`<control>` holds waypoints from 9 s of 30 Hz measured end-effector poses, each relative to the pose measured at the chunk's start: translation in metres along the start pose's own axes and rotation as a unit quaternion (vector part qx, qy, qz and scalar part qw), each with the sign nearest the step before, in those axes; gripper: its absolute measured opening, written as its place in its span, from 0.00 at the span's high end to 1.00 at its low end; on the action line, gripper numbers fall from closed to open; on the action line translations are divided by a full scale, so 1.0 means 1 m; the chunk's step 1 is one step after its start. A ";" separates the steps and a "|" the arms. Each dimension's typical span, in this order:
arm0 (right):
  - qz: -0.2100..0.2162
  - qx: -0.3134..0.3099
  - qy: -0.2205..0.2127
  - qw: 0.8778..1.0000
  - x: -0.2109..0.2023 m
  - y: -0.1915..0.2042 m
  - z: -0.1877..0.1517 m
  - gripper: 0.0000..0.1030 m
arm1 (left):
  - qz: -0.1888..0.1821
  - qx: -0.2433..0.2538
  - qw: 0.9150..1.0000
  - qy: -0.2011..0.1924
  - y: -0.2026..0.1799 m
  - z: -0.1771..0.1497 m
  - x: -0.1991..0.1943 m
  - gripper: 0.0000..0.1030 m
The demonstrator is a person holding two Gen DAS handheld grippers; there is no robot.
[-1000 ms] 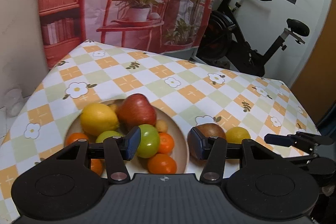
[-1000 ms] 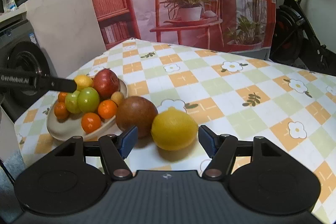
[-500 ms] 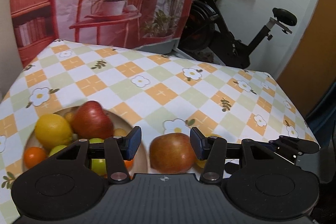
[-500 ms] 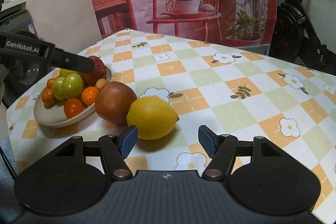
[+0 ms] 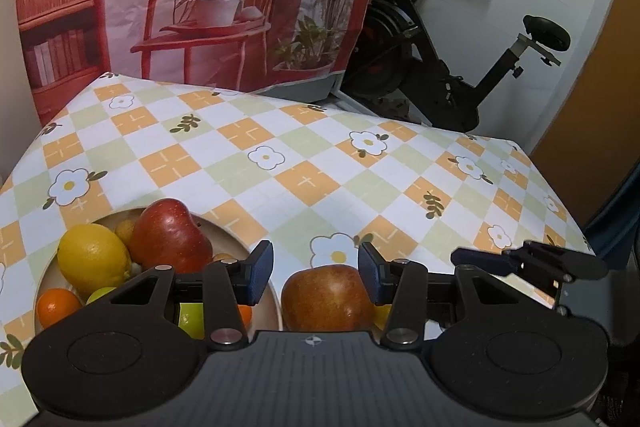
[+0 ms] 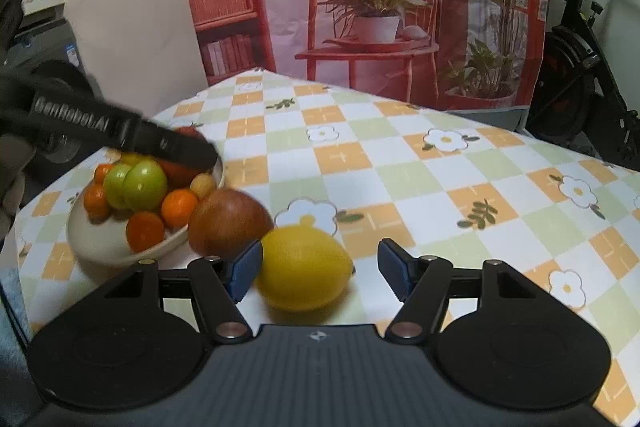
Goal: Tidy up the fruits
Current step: 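Move both tools back to the remaining apple and lemon, then close the left gripper on the yellow lemon while the right gripper approaches it, then carry the yellow lemon in the left gripper onto the beige plate, then open the left gripper and move both tools back toward the red apple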
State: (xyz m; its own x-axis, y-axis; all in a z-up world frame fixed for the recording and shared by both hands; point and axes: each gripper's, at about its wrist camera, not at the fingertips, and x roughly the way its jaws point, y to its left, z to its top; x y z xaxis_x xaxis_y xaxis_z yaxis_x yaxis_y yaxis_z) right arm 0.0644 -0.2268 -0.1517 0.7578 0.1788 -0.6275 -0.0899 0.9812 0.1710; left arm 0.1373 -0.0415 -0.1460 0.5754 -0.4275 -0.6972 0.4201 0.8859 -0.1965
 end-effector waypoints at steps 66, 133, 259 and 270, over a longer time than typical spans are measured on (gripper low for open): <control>0.003 -0.006 0.031 1.000 -0.022 0.004 -0.021 0.31 | -0.042 0.005 0.999 0.025 -0.016 -0.012 0.012 0.53; 0.010 -0.030 0.038 0.999 -0.011 -0.011 -0.044 0.49 | -0.188 -0.059 0.972 0.124 -0.044 -0.013 0.080 0.67; 0.076 -0.042 -0.014 0.996 -0.001 0.082 -0.004 0.50 | -0.008 -0.049 0.999 0.003 0.071 -0.026 -0.062 0.65; 0.044 0.008 0.009 0.999 0.002 0.043 -0.018 0.50 | -0.003 0.037 0.999 -0.029 0.035 -0.024 -0.039 0.49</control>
State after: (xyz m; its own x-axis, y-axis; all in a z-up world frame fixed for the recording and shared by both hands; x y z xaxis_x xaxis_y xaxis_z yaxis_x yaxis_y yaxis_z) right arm 0.0502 -0.1830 -0.1597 0.7355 0.2655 -0.6233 -0.1453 0.9604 0.2377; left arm 0.1128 0.0107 -0.1417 0.6115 -0.4441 -0.6549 0.4736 0.8684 -0.1468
